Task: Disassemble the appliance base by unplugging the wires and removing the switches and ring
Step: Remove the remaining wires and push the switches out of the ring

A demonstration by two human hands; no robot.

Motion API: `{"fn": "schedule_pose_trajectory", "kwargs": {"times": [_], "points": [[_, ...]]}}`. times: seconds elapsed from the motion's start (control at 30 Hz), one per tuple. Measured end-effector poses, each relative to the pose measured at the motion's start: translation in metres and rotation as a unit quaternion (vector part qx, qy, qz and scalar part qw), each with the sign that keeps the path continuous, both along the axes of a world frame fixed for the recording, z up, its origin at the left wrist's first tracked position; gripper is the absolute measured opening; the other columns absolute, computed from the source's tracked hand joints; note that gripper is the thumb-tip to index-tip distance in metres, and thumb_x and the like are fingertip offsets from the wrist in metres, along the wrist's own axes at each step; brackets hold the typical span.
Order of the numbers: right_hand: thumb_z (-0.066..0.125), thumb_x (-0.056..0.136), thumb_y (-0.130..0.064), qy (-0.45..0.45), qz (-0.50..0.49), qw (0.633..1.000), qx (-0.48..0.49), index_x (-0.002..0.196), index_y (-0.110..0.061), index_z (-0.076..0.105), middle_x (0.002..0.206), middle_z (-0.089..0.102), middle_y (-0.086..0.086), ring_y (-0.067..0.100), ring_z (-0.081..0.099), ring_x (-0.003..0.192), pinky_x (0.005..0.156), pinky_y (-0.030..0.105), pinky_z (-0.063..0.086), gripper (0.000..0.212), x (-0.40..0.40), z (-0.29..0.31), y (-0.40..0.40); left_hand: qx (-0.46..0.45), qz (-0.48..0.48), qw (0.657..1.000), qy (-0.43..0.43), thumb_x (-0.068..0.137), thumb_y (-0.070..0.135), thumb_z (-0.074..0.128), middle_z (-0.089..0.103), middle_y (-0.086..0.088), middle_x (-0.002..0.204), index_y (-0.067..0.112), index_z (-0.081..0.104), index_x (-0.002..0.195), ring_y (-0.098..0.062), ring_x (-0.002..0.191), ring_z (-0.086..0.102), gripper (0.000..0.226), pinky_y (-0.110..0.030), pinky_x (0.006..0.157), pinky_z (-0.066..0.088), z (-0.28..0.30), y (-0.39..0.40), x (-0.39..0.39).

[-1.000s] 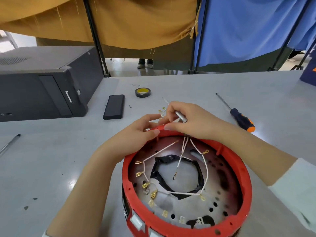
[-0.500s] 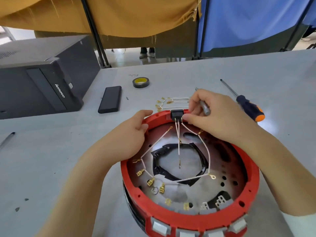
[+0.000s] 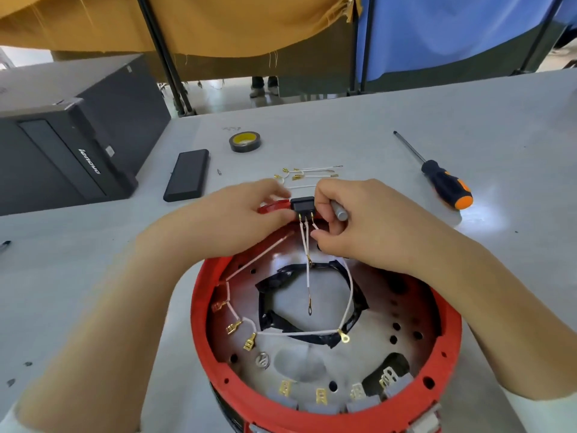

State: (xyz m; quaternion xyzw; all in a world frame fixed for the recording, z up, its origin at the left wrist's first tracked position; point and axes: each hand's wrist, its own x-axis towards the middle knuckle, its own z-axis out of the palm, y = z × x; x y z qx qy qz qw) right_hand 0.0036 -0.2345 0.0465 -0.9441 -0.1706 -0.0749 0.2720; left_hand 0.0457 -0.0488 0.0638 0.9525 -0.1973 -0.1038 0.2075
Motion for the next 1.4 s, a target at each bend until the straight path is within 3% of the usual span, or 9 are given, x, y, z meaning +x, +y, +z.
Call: {"fn": "schedule_pose_trajectory", "kwargs": {"times": [0.2,0.3,0.43,0.63,0.77,0.87,1.0,1.2,1.4], "points": [[0.066,0.082,-0.025,0.023,0.0,0.999,0.043,0.067,-0.03,0.039,0.065,0.058,-0.006,0.006,0.057,0.061,0.06,0.033,0.05,0.032,-0.001,0.001,-0.001,-0.157,-0.16,0.974,0.041,0.093,0.012,0.058,0.064,0.021,0.115,0.031,0.06,0.116,0.009,0.109,0.055,0.03,-0.008,0.094,0.038,-0.005,-0.01,0.013],[0.067,0.084,-0.026,0.043,0.014,0.996,0.071,0.068,-0.032,0.039,0.068,0.064,-0.011,0.005,0.06,0.047,0.05,0.026,0.05,0.032,-0.002,0.001,0.0,-0.195,-0.134,0.971,0.04,0.091,0.013,0.061,0.066,0.019,0.113,0.029,0.064,0.116,0.007,0.106,0.059,0.03,-0.012,0.094,0.041,-0.012,-0.007,0.015],[0.065,0.082,-0.03,0.007,0.031,0.999,0.018,0.069,-0.031,0.04,0.072,0.062,-0.008,0.005,0.059,0.067,0.063,0.034,0.052,0.028,-0.005,0.0,0.001,-0.217,-0.098,0.971,0.024,0.087,0.016,0.066,0.07,0.019,0.106,0.027,0.068,0.112,0.004,0.101,0.062,0.027,-0.022,0.096,0.044,-0.016,-0.008,0.014],[0.063,0.082,-0.029,-0.005,0.06,0.998,-0.017,0.072,-0.031,0.038,0.069,0.056,-0.01,0.008,0.05,0.067,0.056,0.023,0.036,0.027,-0.004,-0.003,0.002,-0.246,-0.076,0.966,0.032,0.084,0.017,0.069,0.072,0.014,0.102,0.021,0.07,0.111,0.003,0.097,0.064,0.026,-0.011,0.088,0.046,-0.016,-0.009,0.012],[0.061,0.083,-0.035,0.001,0.042,0.999,-0.002,0.074,-0.031,0.039,0.073,0.06,-0.013,0.005,0.055,0.067,0.058,0.025,0.039,0.024,-0.004,-0.004,0.001,-0.241,-0.059,0.968,0.034,0.084,0.02,0.069,0.072,0.017,0.1,0.024,0.071,0.11,0.004,0.096,0.064,0.027,-0.013,0.089,0.046,-0.016,-0.009,0.013],[0.056,0.079,-0.053,0.017,0.001,0.998,0.052,0.076,-0.033,0.043,0.074,0.065,-0.016,0.001,0.06,0.061,0.061,0.03,0.049,0.024,-0.003,-0.002,0.0,-0.227,-0.058,0.972,0.033,0.085,0.021,0.067,0.07,0.017,0.103,0.027,0.069,0.112,0.004,0.099,0.063,0.028,-0.023,0.097,0.045,-0.016,-0.007,0.012],[0.047,0.084,-0.062,0.031,-0.03,0.984,0.175,0.076,-0.028,0.051,0.062,0.068,-0.006,0.01,0.059,0.042,0.046,0.025,0.044,0.035,-0.001,-0.002,0.001,-0.197,-0.07,0.978,0.005,0.089,0.026,0.063,0.068,0.02,0.106,0.028,0.066,0.113,0.005,0.102,0.06,0.025,-0.021,0.097,0.043,-0.018,-0.005,0.008],[0.037,0.097,-0.053,-0.019,-0.069,0.925,0.373,0.08,-0.02,0.07,0.05,0.061,0.007,0.009,0.045,0.033,0.042,0.016,0.038,0.05,0.008,0.004,-0.008,-0.191,-0.053,0.98,-0.015,0.088,0.03,0.063,0.064,0.025,0.111,0.032,0.064,0.115,0.013,0.104,0.055,0.027,-0.004,0.093,0.036,-0.023,-0.001,0.004],[0.058,0.094,-0.03,0.064,-0.069,0.917,0.387,0.066,-0.016,0.063,0.056,0.065,0.007,0.014,0.046,0.035,0.038,0.02,0.036,0.031,0.015,-0.002,-0.012,-0.187,-0.054,0.981,-0.022,0.093,0.023,0.057,0.063,0.023,0.116,0.03,0.062,0.121,0.009,0.111,0.053,0.029,-0.017,0.102,0.037,-0.026,0.0,0.004]]}}
